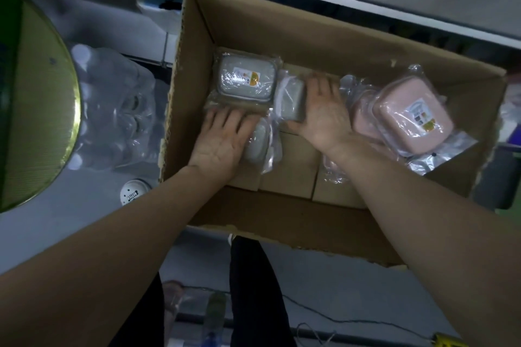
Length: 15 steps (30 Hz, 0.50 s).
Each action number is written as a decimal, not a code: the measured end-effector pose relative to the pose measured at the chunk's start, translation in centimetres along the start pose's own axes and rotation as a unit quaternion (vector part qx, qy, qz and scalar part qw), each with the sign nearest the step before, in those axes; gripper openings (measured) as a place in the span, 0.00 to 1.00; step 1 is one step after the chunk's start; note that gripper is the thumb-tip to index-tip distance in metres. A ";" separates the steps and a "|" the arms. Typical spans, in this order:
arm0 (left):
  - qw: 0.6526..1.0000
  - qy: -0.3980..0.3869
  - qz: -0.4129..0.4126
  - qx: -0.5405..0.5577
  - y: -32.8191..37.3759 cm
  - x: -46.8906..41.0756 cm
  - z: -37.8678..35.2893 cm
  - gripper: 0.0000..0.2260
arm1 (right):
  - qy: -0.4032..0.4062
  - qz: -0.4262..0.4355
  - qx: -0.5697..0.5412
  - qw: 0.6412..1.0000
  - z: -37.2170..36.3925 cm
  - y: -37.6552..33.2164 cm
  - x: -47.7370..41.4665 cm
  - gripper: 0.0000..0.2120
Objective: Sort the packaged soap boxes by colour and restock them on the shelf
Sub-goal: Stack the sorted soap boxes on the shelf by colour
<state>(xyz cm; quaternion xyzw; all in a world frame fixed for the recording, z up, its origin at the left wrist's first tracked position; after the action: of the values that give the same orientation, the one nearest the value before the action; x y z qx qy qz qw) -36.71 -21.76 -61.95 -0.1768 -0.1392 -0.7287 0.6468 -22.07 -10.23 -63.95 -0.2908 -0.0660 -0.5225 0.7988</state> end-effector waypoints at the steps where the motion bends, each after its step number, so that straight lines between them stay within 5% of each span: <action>1: 0.999 -0.003 -0.039 -0.025 0.7 -0.1 0.4 0.35 | 0.010 -0.048 -0.058 0.997 0.3 0.5 0.5 0.44; 6: 0.979 -0.169 -0.106 -0.035 2.3 -0.1 -0.7 0.36 | 0.006 -0.117 -0.100 0.988 -0.2 1.0 3.3 0.42; 8: 0.982 -0.150 -0.094 0.065 2.0 0.5 -0.7 0.34 | 0.007 -0.125 -0.088 0.988 -0.9 0.9 3.6 0.43; 10: 0.981 -0.037 -0.073 0.178 1.6 1.3 0.1 0.23 | 0.001 -0.146 -0.093 0.985 -1.7 0.9 3.7 0.44; 12: 0.972 0.058 0.021 0.226 0.7 2.1 0.1 0.19 | 0.001 -0.159 -0.113 0.981 -2.5 0.9 3.7 0.44; 15: 0.947 0.014 0.198 0.254 0.2 2.4 -1.7 0.39 | 0.011 -0.184 -0.158 0.970 -3.4 1.3 3.9 0.45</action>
<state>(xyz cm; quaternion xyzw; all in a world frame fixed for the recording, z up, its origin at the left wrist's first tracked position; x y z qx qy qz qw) -36.89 -24.67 -62.47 -0.0201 -0.2731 -0.5291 0.8031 -19.88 -14.74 -65.65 -0.3901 -0.0258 -0.6675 0.6337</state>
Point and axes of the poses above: each hand's wrist, its own x-axis away from the middle knuckle, its own z-axis out of the back of the hand, y = z × x, the point moved 7 cm from there along -x, towards the middle knuckle, and after that the axes turned 11 degrees about -x, right-handed, at the moved point
